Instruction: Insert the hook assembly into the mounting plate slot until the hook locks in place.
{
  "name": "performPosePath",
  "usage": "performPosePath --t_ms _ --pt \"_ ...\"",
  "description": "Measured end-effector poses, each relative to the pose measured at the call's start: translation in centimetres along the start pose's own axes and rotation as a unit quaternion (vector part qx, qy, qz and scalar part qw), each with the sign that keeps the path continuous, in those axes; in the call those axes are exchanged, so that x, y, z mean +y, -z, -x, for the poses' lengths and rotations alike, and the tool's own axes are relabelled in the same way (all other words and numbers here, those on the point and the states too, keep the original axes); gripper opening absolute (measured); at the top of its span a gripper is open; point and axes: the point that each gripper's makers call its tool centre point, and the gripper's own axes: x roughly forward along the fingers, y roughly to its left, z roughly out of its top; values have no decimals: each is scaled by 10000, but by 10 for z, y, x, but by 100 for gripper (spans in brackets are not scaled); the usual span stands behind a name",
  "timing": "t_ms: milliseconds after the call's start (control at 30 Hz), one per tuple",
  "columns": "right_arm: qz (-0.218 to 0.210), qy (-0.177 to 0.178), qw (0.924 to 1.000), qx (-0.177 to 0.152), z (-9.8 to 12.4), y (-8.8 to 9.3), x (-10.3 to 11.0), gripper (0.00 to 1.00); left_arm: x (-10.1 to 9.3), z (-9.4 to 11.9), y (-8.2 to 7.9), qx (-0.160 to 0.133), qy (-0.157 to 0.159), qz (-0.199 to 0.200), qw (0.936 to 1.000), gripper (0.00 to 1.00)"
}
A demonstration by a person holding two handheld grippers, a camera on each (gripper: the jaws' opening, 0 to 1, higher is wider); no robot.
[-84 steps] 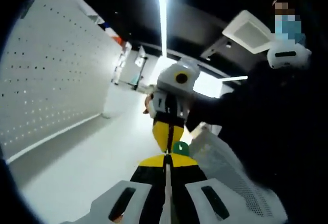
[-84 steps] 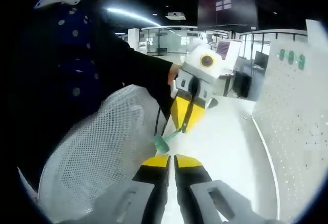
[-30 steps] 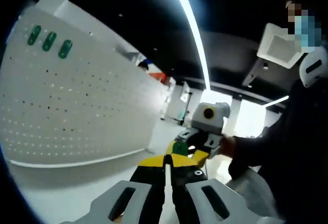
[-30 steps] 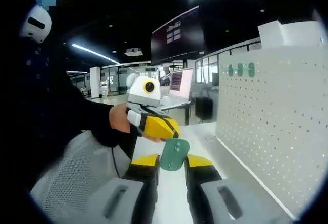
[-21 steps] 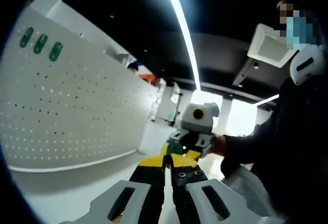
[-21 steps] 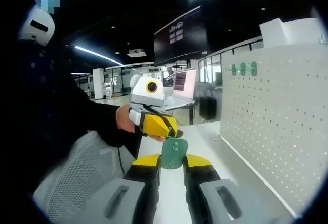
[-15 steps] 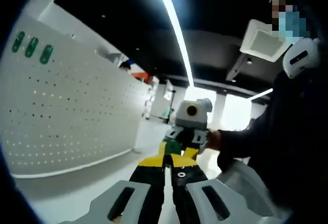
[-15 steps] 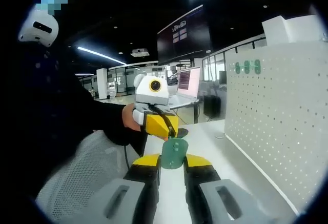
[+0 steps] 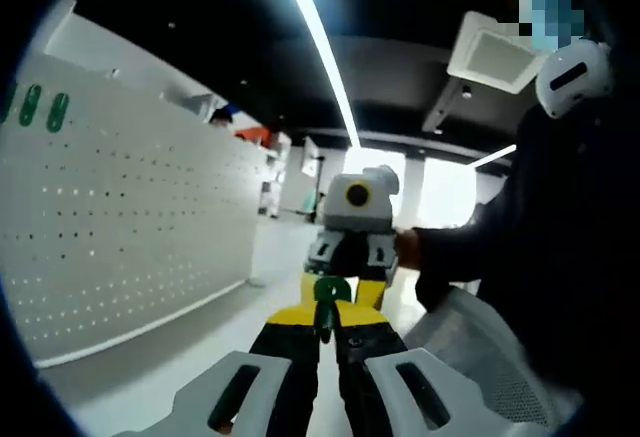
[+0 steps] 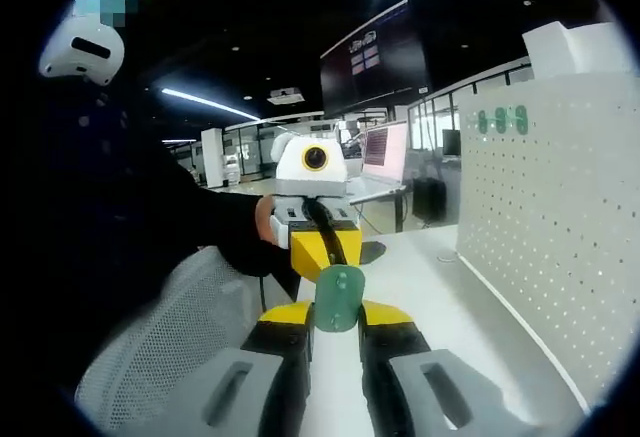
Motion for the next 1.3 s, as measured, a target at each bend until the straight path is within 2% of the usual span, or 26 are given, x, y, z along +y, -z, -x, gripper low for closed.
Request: performPosePath --t_ms 367,467,900,1300 --pt "-147 -212 9988 -409 3 -13 8 15 -10 -1 -4 -114 241 -13 9996 8" --pt "-150 -221 9985 -469 3 -15 9 15 -14 -2 -9 -233 325 5 9992 7" --pt "-269 -314 9955 -850 2 -24 13 15 -15 1 -17 -452 367 66 9983 4" --pt "-208 -308 9967 -724 0 -22 13 15 -14 1 -15 -412 353 59 9985 4"
